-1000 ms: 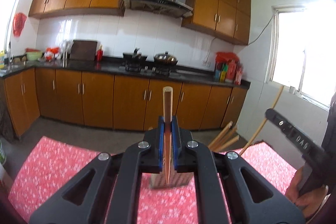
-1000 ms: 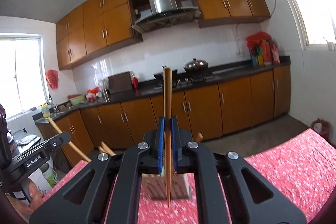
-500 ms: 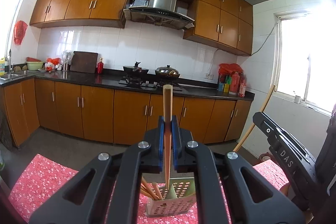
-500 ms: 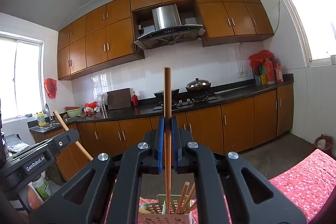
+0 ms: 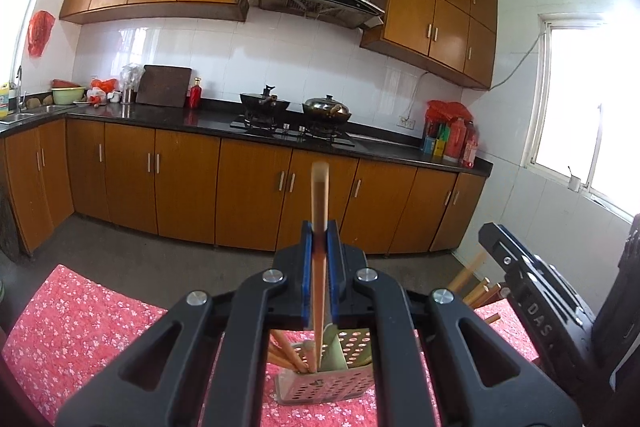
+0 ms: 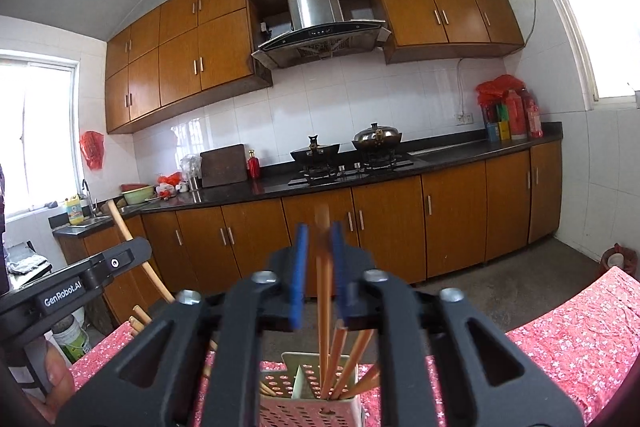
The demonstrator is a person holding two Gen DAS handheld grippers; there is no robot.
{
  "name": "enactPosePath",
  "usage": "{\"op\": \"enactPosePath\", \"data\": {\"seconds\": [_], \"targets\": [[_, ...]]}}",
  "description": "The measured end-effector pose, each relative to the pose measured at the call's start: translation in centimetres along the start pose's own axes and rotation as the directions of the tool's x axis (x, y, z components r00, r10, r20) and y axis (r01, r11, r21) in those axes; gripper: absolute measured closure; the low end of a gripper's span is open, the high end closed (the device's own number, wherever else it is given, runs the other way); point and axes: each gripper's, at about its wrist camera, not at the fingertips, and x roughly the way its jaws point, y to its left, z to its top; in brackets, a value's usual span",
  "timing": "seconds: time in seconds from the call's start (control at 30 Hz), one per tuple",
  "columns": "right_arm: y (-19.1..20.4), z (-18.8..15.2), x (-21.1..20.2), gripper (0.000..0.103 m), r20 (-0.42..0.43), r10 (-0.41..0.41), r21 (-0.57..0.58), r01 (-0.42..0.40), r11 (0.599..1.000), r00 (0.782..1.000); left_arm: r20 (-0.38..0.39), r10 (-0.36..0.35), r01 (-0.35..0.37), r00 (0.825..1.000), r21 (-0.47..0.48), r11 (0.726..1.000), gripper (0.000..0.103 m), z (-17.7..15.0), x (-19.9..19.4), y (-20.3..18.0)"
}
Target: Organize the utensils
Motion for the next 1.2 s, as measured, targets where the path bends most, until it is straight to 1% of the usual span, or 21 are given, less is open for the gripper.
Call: {"op": "enactPosePath", "data": {"seconds": [0.03, 0.1, 0.13, 0.2, 0.23, 0.3, 0.33, 0.4, 0.43, 0.47, 0.53, 0.57, 0.6, 0.63, 0.67, 0.7, 0.8, 0.9, 0.97, 1.07, 1.2], "targets": [[0.0, 0.2, -0.2, 0.068, 0.007, -0.003, 0.0, 0.003, 1.0, 1.0, 0.002, 0.0, 0.0, 1.0, -0.001, 1.0, 0.092, 0.0, -0.2, 0.1], [-0.1, 0.6, -1.0, 0.067, 0.02, -0.006, -0.002, 0.006, 1.0, 1.0, 0.016, 0.009, -0.009, 1.0, -0.003, 1.0, 0.084, 0.3, -1.0, 0.4], [-0.2, 1.0, -1.6, 0.065, 0.022, -0.007, -0.005, 0.007, 1.0, 1.0, 0.022, 0.012, -0.012, 1.0, -0.005, 1.0, 0.083, 0.4, -1.5, 0.6], [-0.2, 1.3, -2.8, 0.057, 0.023, -0.012, -0.013, 0.013, 1.0, 1.0, 0.038, 0.013, -0.012, 0.999, -0.01, 1.0, 0.081, 0.6, -2.7, 0.9], [-0.2, 1.4, -3.2, 0.052, 0.024, -0.016, -0.017, 0.016, 1.0, 1.0, 0.043, 0.016, -0.016, 0.999, -0.009, 1.0, 0.079, 0.6, -3.4, 1.1], [-0.3, 1.6, -4.5, 0.043, 0.018, -0.025, -0.028, 0.026, 0.999, 1.0, 0.054, 0.023, -0.023, 0.998, -0.006, 1.0, 0.07, 0.6, -4.9, 1.4], [-0.4, 1.6, -4.9, 0.036, 0.012, -0.027, -0.03, 0.028, 0.999, 1.0, 0.057, 0.026, -0.026, 0.998, -0.002, 1.0, 0.069, 0.5, -5.6, 1.5], [-0.5, 1.3, -6.1, 0.031, -0.002, -0.031, -0.035, 0.031, 0.999, 1.0, 0.064, 0.034, -0.035, 0.997, 0.006, 0.999, 0.066, -0.2, -7.4, 1.9], [-0.5, 0.9, -7.0, 0.026, -0.019, -0.032, -0.041, 0.031, 0.999, 0.999, 0.062, 0.036, -0.036, 0.997, 0.007, 0.999, 0.064, -0.5, -8.1, 2.2], [-0.4, 0.6, -7.6, 0.02, -0.031, -0.036, -0.045, 0.034, 0.998, 0.999, 0.059, 0.037, -0.038, 0.998, 0.007, 0.999, 0.061, -1.0, -9.0, 2.4], [-0.3, -0.4, -9.1, 0.015, -0.055, -0.042, -0.054, 0.039, 0.998, 0.998, 0.061, 0.048, -0.049, 0.997, 0.024, 0.998, 0.052, -2.3, -10.8, 2.6], [-0.2, -0.9, -9.7, 0.01, -0.06, -0.046, -0.06, 0.042, 0.997, 0.997, 0.063, 0.051, -0.053, 0.997, 0.036, 0.998, 0.046, -2.9, -11.6, 2.6], [-0.1, -1.3, -10.2, 0.008, -0.064, -0.051, -0.067, 0.046, 0.997, 0.997, 0.066, 0.057, -0.061, 0.996, 0.053, 0.997, 0.04, -3.7, -12.6, 2.6], [0.1, -2.0, -10.9, 0.006, -0.07, -0.06, -0.077, 0.055, 0.996, 0.996, 0.069, 0.065, -0.069, 0.996, 0.066, 0.995, 0.038, -4.2, -13.3, 2.5], [0.3, -2.5, -11.4, 0.004, -0.076, -0.065, -0.087, 0.058, 0.995, 0.995, 0.069, 0.07, -0.076, 0.995, 0.08, 0.994, 0.033, -4.9, -14.0, 2.5], [0.6, -2.9, -11.8, 0.002, -0.082, -0.07, -0.096, 0.062, 0.993, 0.994, 0.069, 0.077, -0.084, 0.995, 0.092, 0.992, 0.026, -5.9, -14.9, 2.6], [1.3, -4.6, -13.4, 0.002, -0.104, -0.086, -0.114, 0.074, 0.991, 0.991, 0.062, 0.091, -0.097, 0.994, 0.102, 0.99, 0.014, -8.0, -16.6, 2.8], [2.0, -6.5, -14.6, 0.002, -0.137, -0.097, -0.132, 0.079, 0.988, 0.986, 0.054, 0.125, -0.131, 0.991, 0.128, 0.983, 0.005, -10.4, -18.2, 2.9], [2.2, -7.6, -15.2, 0.002, -0.152, -0.109, -0.14, 0.088, 0.986, 0.982, 0.052, 0.161, -0.168, 0.986, 0.163, 0.972, 0.004, -12.2, -19.2, 2.7], [2.3, -9.2, -16.3, 0.002, -0.176, -0.116, -0.135, 0.092, 0.987, 0.978, 0.051, 0.188, -0.195, 0.981, 0.206, 0.959, 0.004, -14.1, -20.5, 2.3], [2.3, -11.3, -17.7, 0.002, -0.207, -0.12, -0.11, 0.099, 0.989, 0.971, 0.035, 0.189, -0.192, 0.981, 0.212, 0.958, 0.004, -16.7, -22.1, 2.5]]}}
